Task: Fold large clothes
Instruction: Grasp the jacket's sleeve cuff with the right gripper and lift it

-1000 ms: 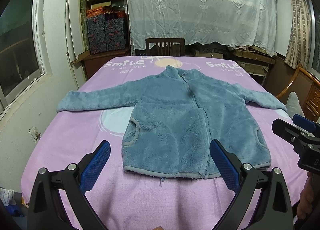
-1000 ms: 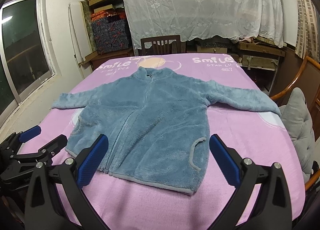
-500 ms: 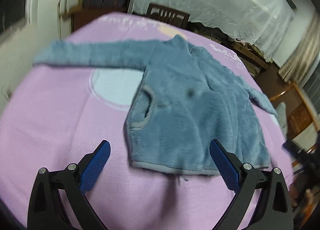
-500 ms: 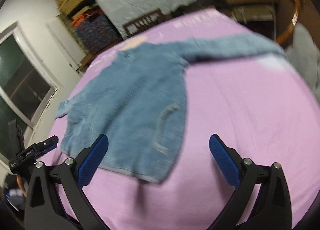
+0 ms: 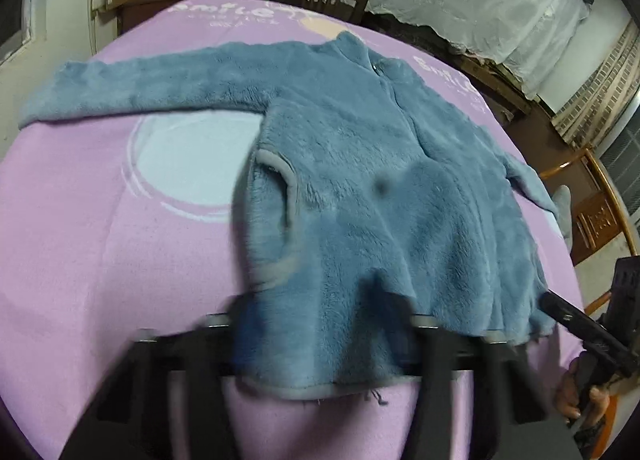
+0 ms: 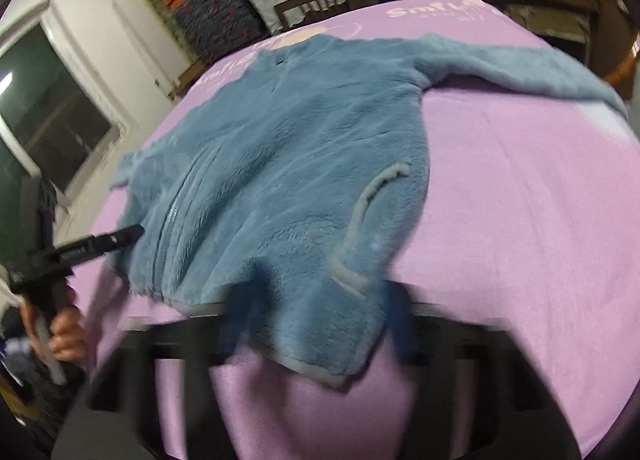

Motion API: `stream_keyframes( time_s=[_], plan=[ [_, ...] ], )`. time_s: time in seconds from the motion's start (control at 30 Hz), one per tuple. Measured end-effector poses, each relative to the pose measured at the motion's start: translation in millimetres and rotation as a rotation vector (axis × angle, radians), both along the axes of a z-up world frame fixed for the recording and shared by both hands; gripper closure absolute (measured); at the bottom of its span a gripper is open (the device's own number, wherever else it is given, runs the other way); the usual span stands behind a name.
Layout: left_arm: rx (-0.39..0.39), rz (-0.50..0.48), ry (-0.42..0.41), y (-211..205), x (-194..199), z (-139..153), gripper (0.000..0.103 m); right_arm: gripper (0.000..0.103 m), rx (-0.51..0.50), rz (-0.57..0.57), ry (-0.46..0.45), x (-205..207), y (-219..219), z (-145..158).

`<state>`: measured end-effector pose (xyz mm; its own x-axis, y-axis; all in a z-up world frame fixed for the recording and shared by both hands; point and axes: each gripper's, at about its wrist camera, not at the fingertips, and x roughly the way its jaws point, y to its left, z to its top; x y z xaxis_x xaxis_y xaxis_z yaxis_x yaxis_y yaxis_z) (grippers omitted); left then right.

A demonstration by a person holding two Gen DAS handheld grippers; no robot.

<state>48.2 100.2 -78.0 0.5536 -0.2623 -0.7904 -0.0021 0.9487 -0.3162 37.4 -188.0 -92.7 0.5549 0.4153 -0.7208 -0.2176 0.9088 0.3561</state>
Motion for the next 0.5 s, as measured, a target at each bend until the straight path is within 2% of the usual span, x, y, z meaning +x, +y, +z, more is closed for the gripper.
stream_keyframes(
  time_s=[0.03, 0.07, 0.13, 0.23, 0.4, 0.43, 0.5],
  plan=[
    [-0.019, -0.001, 0.010, 1, -1, 0, 0.083, 0.087, 0.006, 0.002, -0.004, 2, -1, 2],
    [-0.039, 0.005, 0.011, 3, -4, 2, 0.087, 0.087, 0.054, 0.004, -0.005, 2, -8, 8],
    [-0.084, 0.001, 0.003, 7, -13, 10, 0.088, 0.088, 0.094, -0.007, -0.023, -1, -22, 22],
    [-0.143, -0.022, 0.009, 8, -32, 19, 0.089, 0.088, 0.073, -0.008, -0.026, -12, -40, 38],
    [-0.113, -0.025, 0.062, 5, -41, -3, 0.089, 0.087, -0.008, -0.016, 0.092, -14, -46, 0],
    [-0.115, -0.021, 0.056, 5, -40, -4, 0.088, 0.087, -0.004, -0.020, 0.079, -16, -48, -1],
    [-0.083, -0.012, 0.034, 3, -43, 4, 0.078, 0.073, -0.011, -0.036, 0.071, -19, -51, 5]
  ],
)
